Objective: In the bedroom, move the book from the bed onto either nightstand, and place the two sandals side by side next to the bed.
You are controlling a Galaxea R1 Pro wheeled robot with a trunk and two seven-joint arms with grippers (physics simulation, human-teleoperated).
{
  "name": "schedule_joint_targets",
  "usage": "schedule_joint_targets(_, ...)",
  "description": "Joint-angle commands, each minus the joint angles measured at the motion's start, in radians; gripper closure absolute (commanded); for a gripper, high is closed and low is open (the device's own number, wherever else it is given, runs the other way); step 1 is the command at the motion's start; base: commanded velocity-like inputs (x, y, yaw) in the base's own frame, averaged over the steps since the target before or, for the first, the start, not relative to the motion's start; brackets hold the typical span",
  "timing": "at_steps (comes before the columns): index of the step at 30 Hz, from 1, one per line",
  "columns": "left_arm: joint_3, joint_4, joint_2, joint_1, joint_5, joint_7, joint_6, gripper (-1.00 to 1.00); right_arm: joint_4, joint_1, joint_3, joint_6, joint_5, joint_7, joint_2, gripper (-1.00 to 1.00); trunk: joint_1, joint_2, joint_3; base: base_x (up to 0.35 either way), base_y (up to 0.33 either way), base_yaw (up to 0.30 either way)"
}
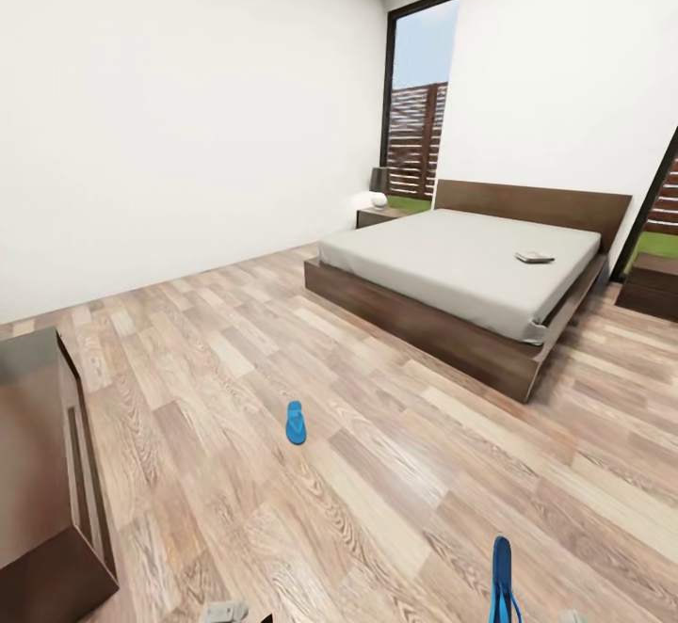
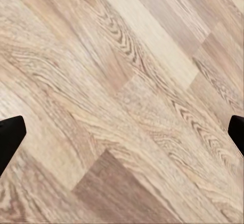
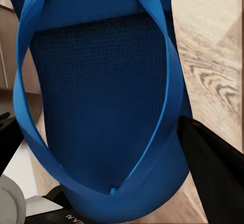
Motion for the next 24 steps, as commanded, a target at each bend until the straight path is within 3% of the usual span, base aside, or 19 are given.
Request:
schedule_joint_targets(1, -0.008, 0.001, 0.000, -0.001, 0.009, -0.002, -0.004, -1.00, 0.004, -0.002, -0.010, 0.000, 0.004, 0.004, 0.000, 1.00, 0.000, 0.000, -0.001, 0.319, -0.113, 0.000)
schedule_joint_targets(24, -0.008, 0.001, 0.001, -0.001, 0.009, -0.002, -0.004, -1.00, 0.004, -0.002, -0.010, 0.000, 0.004, 0.004, 0.000, 1.00, 0.000, 0.000, -0.001, 0.319, -0.099, 0.000)
